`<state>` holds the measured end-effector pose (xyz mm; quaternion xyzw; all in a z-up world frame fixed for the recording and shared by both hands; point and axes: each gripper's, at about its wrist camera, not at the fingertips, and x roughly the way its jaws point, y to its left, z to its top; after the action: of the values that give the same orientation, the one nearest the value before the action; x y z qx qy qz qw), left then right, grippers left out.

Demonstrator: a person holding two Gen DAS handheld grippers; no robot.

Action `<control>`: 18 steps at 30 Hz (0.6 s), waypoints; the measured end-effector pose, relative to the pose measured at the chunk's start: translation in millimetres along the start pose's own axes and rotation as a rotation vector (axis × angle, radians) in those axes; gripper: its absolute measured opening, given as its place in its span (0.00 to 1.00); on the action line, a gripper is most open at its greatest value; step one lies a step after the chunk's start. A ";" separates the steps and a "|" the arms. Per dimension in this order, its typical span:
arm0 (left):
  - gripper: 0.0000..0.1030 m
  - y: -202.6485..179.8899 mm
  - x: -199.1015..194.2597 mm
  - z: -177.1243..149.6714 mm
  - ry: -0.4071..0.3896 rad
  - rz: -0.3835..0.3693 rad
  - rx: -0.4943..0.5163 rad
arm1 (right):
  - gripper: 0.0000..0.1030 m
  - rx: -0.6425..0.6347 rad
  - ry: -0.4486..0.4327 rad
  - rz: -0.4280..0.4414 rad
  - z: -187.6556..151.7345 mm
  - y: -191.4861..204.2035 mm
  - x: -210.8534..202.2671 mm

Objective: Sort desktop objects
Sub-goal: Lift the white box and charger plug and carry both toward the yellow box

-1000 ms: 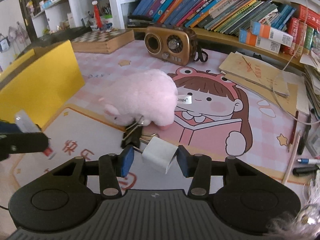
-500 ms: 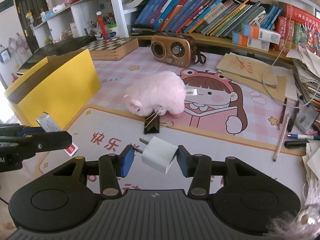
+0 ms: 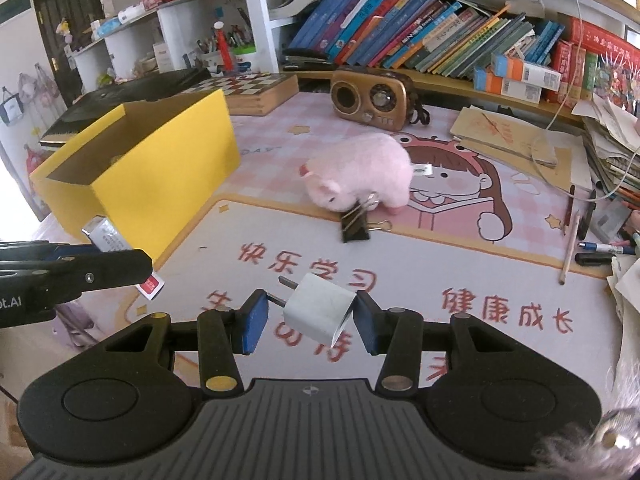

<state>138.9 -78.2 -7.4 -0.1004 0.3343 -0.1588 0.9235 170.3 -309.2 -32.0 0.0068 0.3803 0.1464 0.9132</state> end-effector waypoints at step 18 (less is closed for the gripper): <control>0.28 48.7 -75.3 -43.6 0.015 0.003 -0.026 | 0.43 -0.013 0.036 0.022 -45.9 98.9 -24.7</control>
<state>66.9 -9.3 -10.5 -0.1107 0.3434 -0.1536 0.9199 95.9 -225.8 -35.2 0.0024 0.3958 0.1593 0.9044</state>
